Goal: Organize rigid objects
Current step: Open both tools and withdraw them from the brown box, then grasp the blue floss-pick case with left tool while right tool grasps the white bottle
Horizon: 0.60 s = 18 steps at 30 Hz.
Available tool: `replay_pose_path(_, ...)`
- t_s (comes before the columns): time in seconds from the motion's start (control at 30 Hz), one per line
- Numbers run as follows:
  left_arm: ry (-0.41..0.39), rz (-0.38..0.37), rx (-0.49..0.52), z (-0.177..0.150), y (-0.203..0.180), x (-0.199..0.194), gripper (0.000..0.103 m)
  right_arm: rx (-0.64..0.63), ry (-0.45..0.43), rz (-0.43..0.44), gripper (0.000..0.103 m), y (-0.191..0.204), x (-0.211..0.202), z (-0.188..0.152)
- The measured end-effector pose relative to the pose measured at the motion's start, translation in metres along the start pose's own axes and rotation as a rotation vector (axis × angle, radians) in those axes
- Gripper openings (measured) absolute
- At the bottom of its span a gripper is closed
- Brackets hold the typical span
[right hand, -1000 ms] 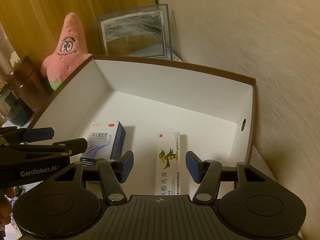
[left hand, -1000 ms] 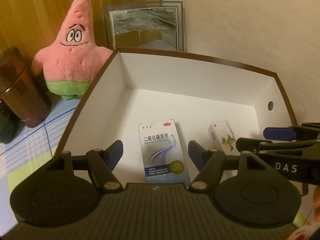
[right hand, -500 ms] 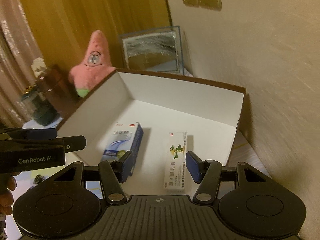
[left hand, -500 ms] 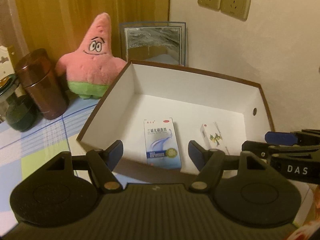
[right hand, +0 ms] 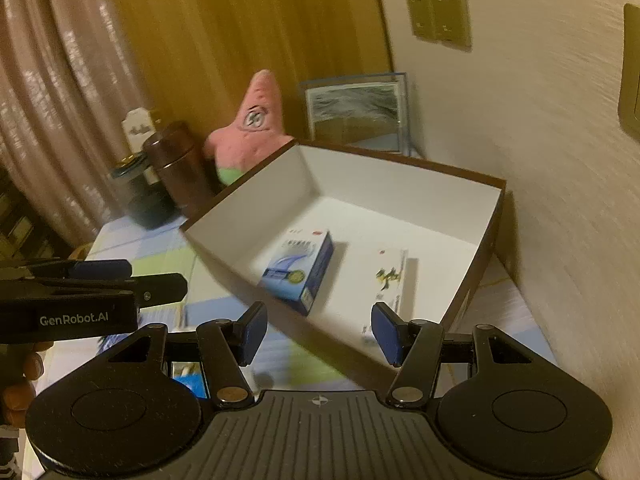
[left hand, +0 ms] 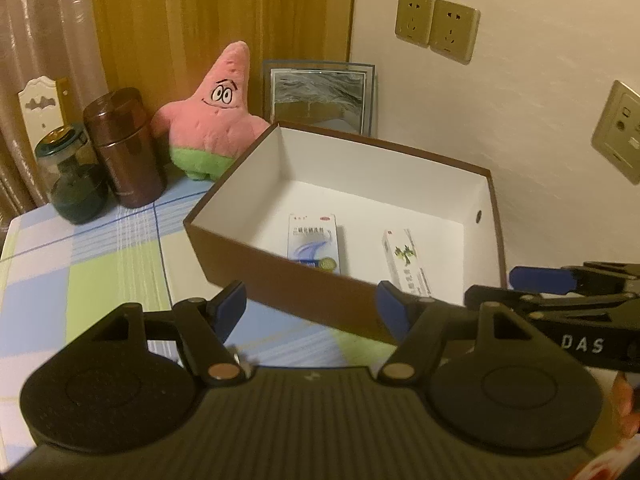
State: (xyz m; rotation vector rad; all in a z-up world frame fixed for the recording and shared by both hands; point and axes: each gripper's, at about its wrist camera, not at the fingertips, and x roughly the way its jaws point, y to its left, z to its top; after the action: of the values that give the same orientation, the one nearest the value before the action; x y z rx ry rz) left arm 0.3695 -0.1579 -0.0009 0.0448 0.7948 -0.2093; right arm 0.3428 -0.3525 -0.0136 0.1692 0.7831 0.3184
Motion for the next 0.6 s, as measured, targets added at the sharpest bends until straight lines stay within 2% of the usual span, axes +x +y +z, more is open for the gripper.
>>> replay_pose_path(0.27,-0.001,0.022,-0.019,-0.025,0.002,-0.028,0.07,-0.033,0.034,0.045,0.058,0.012,-0.008,-0.023)
replay_pose_path(0.6,0.014,0.061,-0.013,-0.061,0.034,-0.047,0.07,-0.035,0.085,0.068,0.058,0.045,-0.001,-0.05)
